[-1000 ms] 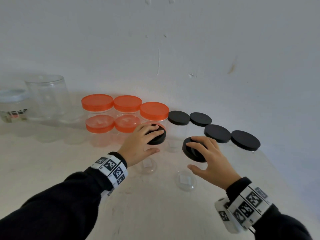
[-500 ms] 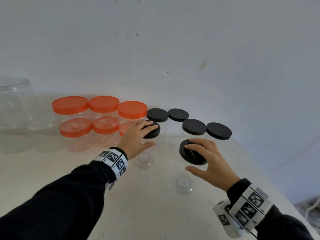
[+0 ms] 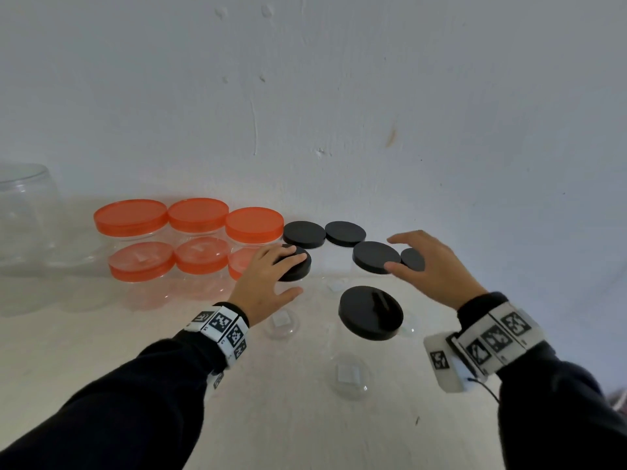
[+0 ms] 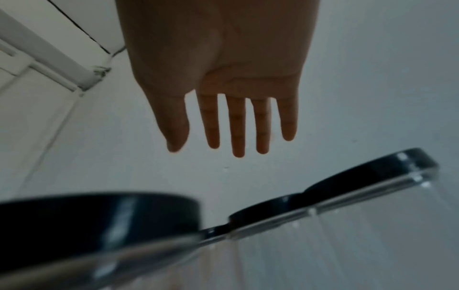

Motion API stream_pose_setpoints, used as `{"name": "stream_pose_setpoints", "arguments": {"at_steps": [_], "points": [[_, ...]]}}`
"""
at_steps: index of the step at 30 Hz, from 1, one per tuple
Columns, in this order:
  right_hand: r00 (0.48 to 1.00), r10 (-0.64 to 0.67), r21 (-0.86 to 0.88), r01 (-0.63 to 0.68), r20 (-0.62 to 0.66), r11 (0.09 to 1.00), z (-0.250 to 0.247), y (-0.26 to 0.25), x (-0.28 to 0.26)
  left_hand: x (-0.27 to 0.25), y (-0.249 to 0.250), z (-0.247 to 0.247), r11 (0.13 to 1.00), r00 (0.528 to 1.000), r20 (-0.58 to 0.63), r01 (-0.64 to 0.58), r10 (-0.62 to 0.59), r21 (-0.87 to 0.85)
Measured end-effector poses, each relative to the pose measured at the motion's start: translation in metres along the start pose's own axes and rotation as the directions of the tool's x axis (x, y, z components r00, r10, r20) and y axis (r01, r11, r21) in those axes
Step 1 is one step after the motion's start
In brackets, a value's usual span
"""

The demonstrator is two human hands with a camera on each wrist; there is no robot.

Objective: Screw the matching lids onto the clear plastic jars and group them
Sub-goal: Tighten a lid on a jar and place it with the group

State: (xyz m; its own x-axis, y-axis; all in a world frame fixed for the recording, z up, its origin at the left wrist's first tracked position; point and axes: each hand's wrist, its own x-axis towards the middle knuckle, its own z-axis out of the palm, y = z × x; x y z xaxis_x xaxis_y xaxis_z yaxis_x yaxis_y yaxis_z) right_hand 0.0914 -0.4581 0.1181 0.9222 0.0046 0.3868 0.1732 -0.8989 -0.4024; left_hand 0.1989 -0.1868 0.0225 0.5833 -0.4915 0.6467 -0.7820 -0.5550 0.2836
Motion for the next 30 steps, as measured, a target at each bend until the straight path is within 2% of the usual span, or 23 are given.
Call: {"name": "stream_pose_setpoints", "arguments": {"at_steps": [3,6,11,18,23,28,30], "points": [[0.96,0.214,-0.197,-0.178,0.183,0.964,-0.001,0.025,0.017,-0.001,0.0,-0.002,1.0,1.0,0.016,0.018,-0.018,-0.014],[0.91,0.296,-0.274,-0.218,0.289,0.937,0.008,0.043,0.022,-0.002,0.001,-0.003,0.999,0.999,0.024,0.037,-0.036,-0.02],[0.95,0.271,-0.299,-0.216,0.157,0.929,0.015,0.049,0.02,-0.001,0.0,-0.003,0.999,0.999,0.031,0.037,-0.037,-0.012],[0.925,0.37,-0.372,-0.316,0.083,0.873,0.001,0.066,0.01,-0.001,0.0,-0.003,0.999,0.999,0.028,0.036,-0.036,-0.022],[0.917,0.391,-0.377,-0.335,0.082,0.863,-0.004,0.071,0.005,0.0,0.0,-0.002,0.999,0.999,0.03,0.035,-0.035,-0.002],[0.901,0.421,-0.473,-0.327,0.106,0.818,-0.005,0.062,0.01,0.001,0.001,-0.001,0.999,0.999,0.028,0.037,-0.037,-0.013],[0.917,0.388,-0.481,-0.3,0.091,0.824,-0.005,0.055,0.015,0.0,0.001,0.0,0.999,0.999,0.023,0.04,-0.04,-0.017]]}}
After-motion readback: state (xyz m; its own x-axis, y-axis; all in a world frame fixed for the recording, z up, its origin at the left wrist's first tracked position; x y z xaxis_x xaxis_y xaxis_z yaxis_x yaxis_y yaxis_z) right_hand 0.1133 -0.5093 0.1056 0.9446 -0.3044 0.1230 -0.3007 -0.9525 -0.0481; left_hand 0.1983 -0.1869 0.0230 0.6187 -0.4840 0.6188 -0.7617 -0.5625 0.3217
